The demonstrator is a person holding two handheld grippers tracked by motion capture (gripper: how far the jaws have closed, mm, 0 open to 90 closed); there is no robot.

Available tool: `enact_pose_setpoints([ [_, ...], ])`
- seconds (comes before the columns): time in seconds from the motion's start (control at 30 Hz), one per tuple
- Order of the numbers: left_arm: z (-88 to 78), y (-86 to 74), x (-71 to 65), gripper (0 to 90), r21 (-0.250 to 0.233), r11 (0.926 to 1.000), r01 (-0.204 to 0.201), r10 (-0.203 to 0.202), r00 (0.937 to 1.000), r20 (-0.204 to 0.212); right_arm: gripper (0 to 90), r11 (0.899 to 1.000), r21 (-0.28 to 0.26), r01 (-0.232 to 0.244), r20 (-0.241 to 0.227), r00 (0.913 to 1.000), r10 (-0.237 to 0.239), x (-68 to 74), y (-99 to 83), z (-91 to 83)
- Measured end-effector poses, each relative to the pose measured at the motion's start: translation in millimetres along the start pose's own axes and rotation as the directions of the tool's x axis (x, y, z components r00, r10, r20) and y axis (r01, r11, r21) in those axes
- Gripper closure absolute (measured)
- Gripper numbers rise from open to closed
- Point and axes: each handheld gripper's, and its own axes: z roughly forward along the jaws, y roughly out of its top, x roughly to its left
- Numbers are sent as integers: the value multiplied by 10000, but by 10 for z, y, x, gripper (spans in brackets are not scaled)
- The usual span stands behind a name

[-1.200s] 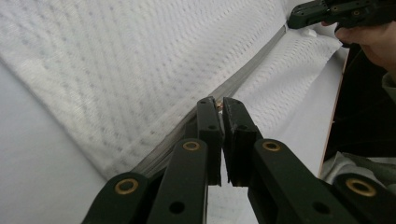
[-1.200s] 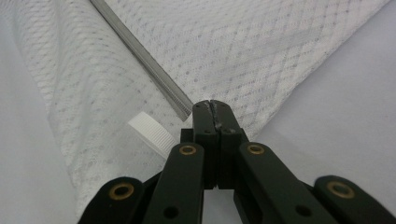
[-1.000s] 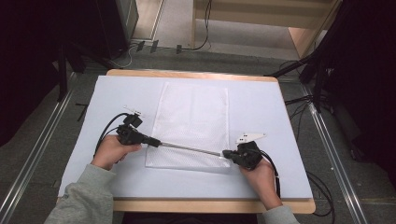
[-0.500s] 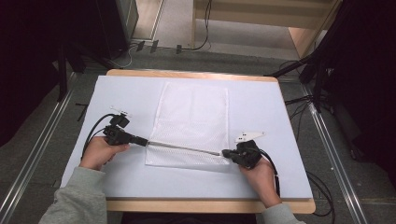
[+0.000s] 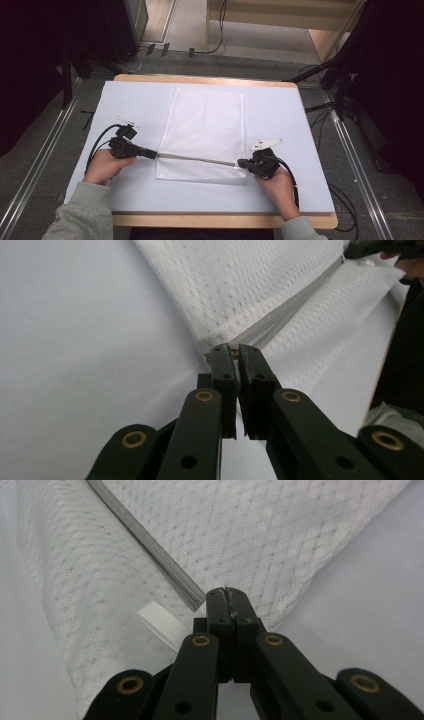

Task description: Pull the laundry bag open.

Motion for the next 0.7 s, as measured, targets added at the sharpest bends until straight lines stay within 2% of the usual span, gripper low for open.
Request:
enact_pose_setpoints([
  [0.1, -10, -55, -26, 872, 22, 9999, -134, 134, 9999, 37, 900, 10000, 45, -61, 50, 10000, 60, -2, 16, 6],
  [0.23, -13, -110, -53, 868, -55, 9999, -111, 111, 9999, 109, 900, 10000, 76, -27, 133, 9999, 26, -9, 44, 20],
  [0.37, -9, -128, -50, 829, -384, 9987, -334, 333, 9994, -45, 900, 9999, 157, -69, 185, 9998, 66, -14, 68, 29],
  [0.53, -53, -143, -42, 704, -809, 9951, -571, 561, 9983, -156, 869, 9997, 181, -140, 63, 9999, 138, -21, 95, 34],
  [0.57, -60, -146, -45, 689, -905, 9941, -594, 580, 9982, -180, 900, 9996, 252, -124, 61, 9999, 123, -8, 93, 29],
  [0.63, -75, -147, -49, 637, -1076, 9911, -782, 747, 9966, -361, 900, 9986, 536, 42, -137, 9999, -35, 14, 92, 12],
  [0.7, -96, -143, -58, 595, -1208, 9884, -921, 853, 9946, -597, 900, 9986, 504, 150, -278, 9995, -136, 29, 85, -11],
])
